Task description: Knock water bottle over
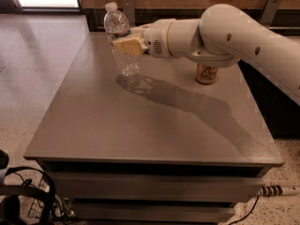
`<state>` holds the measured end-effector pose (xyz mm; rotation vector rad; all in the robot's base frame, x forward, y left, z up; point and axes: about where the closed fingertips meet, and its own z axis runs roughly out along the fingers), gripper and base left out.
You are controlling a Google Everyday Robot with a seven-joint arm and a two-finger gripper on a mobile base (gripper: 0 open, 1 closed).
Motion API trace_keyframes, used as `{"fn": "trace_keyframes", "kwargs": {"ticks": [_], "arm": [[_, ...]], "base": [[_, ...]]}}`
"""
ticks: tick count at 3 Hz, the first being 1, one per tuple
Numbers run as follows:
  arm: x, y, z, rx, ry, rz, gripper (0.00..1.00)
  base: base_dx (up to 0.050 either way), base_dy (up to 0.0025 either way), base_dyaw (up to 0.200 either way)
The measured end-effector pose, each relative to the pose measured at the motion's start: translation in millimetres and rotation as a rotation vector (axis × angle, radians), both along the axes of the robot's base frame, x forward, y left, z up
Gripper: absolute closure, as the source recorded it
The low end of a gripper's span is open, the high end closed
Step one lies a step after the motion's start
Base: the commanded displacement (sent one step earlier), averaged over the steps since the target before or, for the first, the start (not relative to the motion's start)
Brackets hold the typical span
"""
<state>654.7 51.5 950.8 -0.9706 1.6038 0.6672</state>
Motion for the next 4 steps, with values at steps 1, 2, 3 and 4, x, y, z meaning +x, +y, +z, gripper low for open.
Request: {"fn": "trace_keyframes", "kwargs": {"ticks": [1, 2, 3, 4], "arm": [[-0.1, -11.3, 16.1, -0.088, 0.004, 0.035, 1.0], [-6.9, -21.4, 6.9, -0.332, 0.084, 0.091, 1.0], [-17.5, -32.4, -2.0, -0.472, 0.129, 0.12, 1.0], [-33.2, -29.8, -15.9, -0.615, 0.158, 0.15, 1.0]], "base": [[0.0, 0.0, 0.0], [0.0, 0.0, 0.0], [0.0, 0.0, 0.0], [0.0, 0.0, 0.0]]}}
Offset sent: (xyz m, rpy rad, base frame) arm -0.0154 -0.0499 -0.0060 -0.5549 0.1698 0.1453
